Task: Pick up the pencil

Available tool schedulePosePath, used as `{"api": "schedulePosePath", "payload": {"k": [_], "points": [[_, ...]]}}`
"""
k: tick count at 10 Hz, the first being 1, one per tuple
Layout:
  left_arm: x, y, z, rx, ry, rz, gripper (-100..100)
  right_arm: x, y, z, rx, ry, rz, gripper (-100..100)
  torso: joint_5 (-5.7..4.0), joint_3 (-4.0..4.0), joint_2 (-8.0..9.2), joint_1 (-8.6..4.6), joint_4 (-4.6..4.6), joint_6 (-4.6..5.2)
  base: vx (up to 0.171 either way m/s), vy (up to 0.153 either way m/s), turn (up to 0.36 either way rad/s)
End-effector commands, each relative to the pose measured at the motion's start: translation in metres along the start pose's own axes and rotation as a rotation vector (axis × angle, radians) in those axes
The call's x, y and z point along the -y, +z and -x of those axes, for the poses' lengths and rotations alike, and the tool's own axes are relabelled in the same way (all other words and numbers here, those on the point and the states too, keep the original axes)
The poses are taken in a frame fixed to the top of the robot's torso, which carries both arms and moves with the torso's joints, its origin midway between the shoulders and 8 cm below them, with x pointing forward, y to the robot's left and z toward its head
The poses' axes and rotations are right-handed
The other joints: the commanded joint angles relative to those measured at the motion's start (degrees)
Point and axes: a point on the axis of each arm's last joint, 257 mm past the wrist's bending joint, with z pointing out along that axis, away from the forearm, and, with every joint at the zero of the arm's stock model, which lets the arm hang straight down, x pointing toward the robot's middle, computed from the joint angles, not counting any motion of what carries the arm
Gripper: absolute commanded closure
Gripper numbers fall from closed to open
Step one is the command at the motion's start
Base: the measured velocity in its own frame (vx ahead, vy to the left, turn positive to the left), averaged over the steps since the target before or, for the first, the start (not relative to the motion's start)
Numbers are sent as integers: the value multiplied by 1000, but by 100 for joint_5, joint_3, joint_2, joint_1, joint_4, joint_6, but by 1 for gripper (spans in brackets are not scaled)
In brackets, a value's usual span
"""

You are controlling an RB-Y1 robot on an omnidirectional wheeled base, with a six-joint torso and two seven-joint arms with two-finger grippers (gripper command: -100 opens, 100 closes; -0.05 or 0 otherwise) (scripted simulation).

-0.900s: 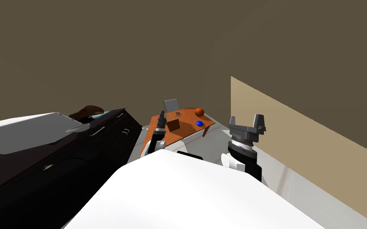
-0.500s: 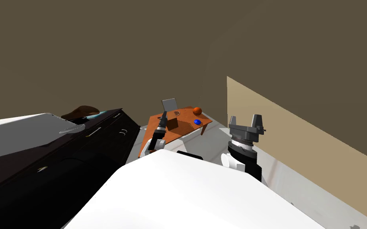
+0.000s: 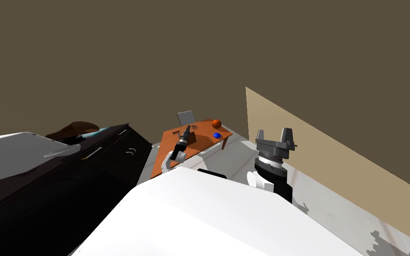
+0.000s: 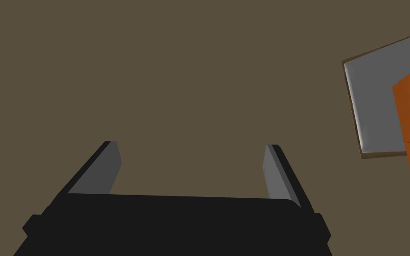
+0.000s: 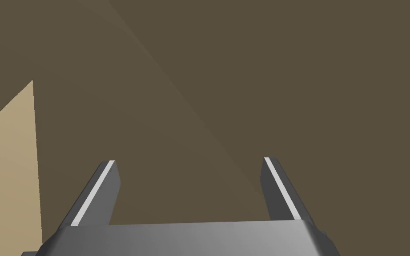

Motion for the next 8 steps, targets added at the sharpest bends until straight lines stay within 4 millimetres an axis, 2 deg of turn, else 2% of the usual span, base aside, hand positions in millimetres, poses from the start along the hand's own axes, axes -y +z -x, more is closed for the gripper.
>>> {"api": "schedulePosePath", "payload": {"k": [1,3,4,5,6,7,8], "points": [[-15,2,-2,-16,14,37,-100,0,0,0,0,0,0,0,0,0,0,0,0,0,-3,-21,-49],[-42,17,-9,-52,49,99,-100,0,0,0,0,0,0,0,1,-2,-3,4,-1,-1,-2,-28,-131],[-50,16,-11,-58,50,123,-100,0,0,0,0,0,0,0,0,-2,-4,2,-1,-1,4,-22,-56],[-66,22,-15,-76,68,159,-100,0,0,0,0,0,0,0,0,-3,-5,4,-1,-4,14,-28,-102],[-70,22,-15,-80,68,173,-100,0,0,0,0,0,0,0,0,-5,-8,3,-2,-2,11,-20,-66],[-87,27,-19,-99,87,212,-100,0,0,0,0,0,0,0,1,-4,-7,5,-2,-4,13,-28,-144],[-91,26,-20,-103,87,227,-100,0,0,0,0,0,0,0,0,-5,-9,2,-2,-1,13,-20,-57]]}}
